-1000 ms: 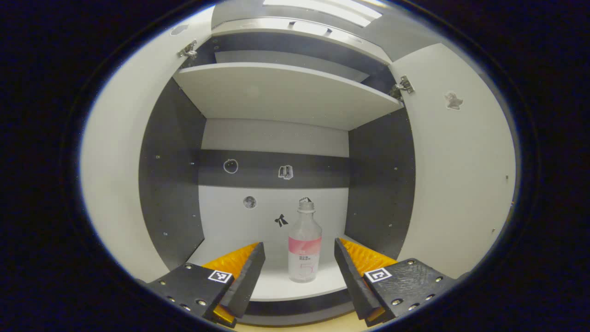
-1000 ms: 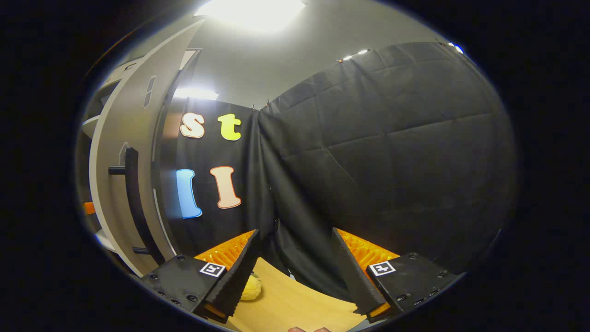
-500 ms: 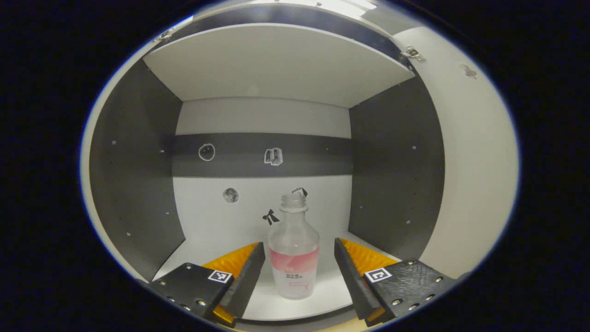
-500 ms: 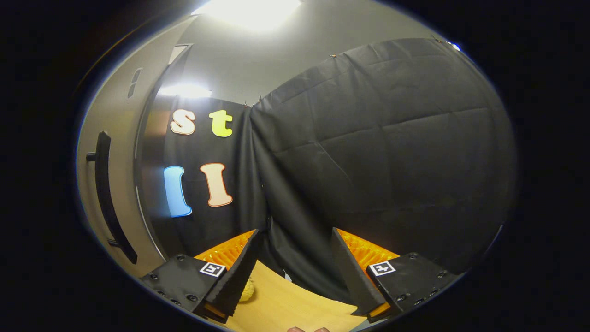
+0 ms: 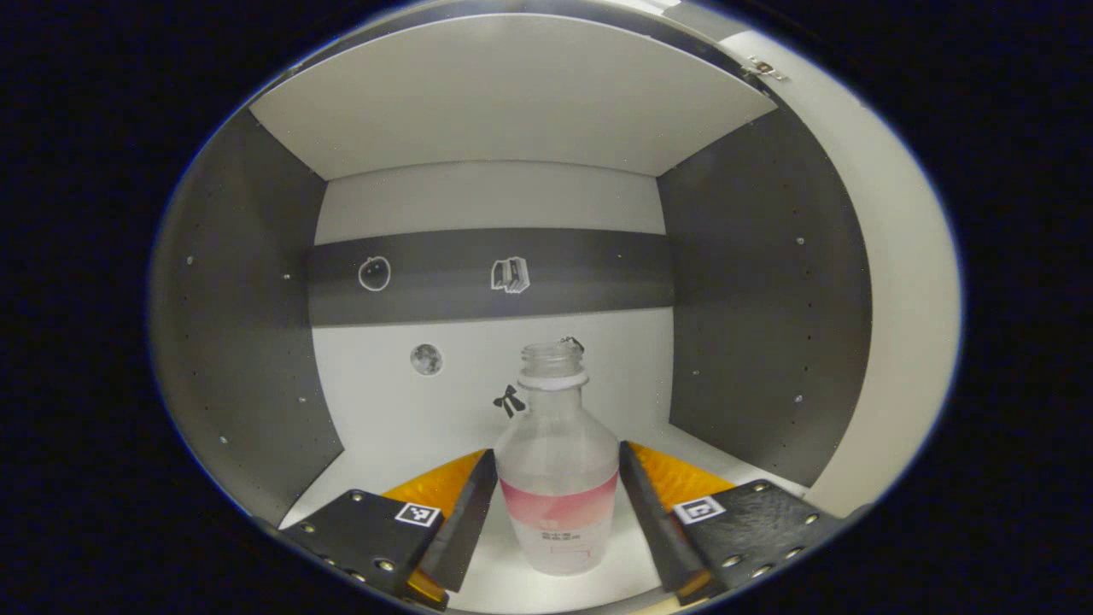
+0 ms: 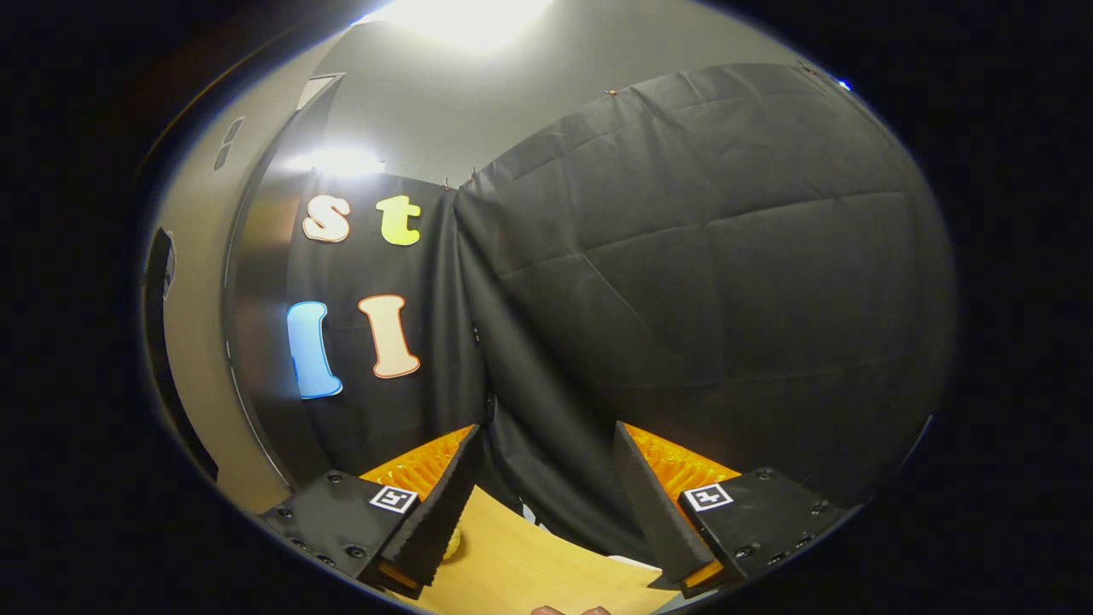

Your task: Grasp the bottle in the cabinet with the left hand and place it on the coaster, then close the right door with the right hand and the left door with the left hand.

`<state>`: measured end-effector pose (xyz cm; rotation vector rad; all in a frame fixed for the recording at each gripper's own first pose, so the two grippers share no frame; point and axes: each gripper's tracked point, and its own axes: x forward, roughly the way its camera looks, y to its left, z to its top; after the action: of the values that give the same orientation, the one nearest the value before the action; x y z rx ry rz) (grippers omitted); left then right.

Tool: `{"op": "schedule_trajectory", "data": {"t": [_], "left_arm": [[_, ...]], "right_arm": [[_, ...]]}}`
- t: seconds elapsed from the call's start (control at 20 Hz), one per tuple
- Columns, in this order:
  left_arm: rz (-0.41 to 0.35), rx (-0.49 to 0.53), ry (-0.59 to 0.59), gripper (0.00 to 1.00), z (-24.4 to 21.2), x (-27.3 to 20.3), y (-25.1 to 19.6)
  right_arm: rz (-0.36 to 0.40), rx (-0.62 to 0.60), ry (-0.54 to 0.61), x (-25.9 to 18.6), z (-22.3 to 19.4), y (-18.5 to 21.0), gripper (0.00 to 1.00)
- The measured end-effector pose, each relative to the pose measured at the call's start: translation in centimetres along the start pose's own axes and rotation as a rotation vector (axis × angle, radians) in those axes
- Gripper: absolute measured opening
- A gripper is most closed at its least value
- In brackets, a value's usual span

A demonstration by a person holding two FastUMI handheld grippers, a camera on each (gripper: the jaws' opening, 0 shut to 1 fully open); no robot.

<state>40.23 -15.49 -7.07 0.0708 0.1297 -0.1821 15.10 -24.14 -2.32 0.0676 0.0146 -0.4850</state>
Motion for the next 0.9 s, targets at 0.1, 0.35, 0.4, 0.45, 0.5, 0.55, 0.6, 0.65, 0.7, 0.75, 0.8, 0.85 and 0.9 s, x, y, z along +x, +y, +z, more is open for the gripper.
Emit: {"op": "schedule_trajectory", "data": {"t": [0.1,0.35,0.4,0.45,0.5,0.55,0.6,0.65,0.7,0.75,0.8,0.85,0.9], "left_arm": [[0.042,-0.004,-0.003,0.69,-0.3,0.5,0.8],[0.015,-0.050,-0.004,0.69,-0.2,-0.2,0.4],[0.013,-0.060,-0.011,0.67,0.2,-0.6,0.5],[0.007,-0.068,-0.031,0.67,0.8,-1.5,0.5],[0.009,-0.073,-0.051,0.67,1.5,-2.2,0.7],[0.005,-0.080,-0.064,0.67,2.0,-2.9,0.9],[-0.005,-0.087,-0.071,0.59,2.4,-3.6,0.9],[-0.017,-0.094,-0.077,0.67,2.9,-4.4,0.9],[-0.028,-0.101,-0.085,0.66,3.4,-5.3,1.1],[-0.040,-0.109,-0.095,0.66,4.0,-6.4,1.2],[-0.045,-0.117,-0.109,0.66,4.7,-7.4,1.5],[-0.046,-0.124,-0.123,0.66,5.3,-8.5,1.9],[-0.050,-0.128,-0.134,0.67,5.9,-9.5,2.3]], "right_arm": [[0.013,-0.005,0.004,0.3,-0.1,0.3,0.94],[0.043,-0.010,0.012,1.1,-0.3,1.5,0.97],[0.050,-0.010,0.012,1.1,-0.3,1.5,0.97],[0.056,-0.010,0.013,1.1,-0.3,1.7,0.97],[0.063,-0.012,0.014,1.2,-0.4,1.7,0.97],[0.068,-0.014,0.017,1.1,-0.4,1.9,0.97],[0.073,-0.014,0.019,1.0,-0.3,2.0,0.94],[0.078,-0.014,0.019,0.8,-0.2,2.1,0.97],[0.081,-0.014,0.018,0.6,-0.3,2.0,0.97],[0.083,-0.015,0.018,0.4,-0.3,2.1,0.97],[0.083,-0.017,0.018,0.2,-0.2,2.2,0.97],[0.082,-0.018,0.018,0.0,-0.1,2.2,0.97],[0.082,-0.018,0.017,-0.2,-0.1,2.2,0.97]]}}
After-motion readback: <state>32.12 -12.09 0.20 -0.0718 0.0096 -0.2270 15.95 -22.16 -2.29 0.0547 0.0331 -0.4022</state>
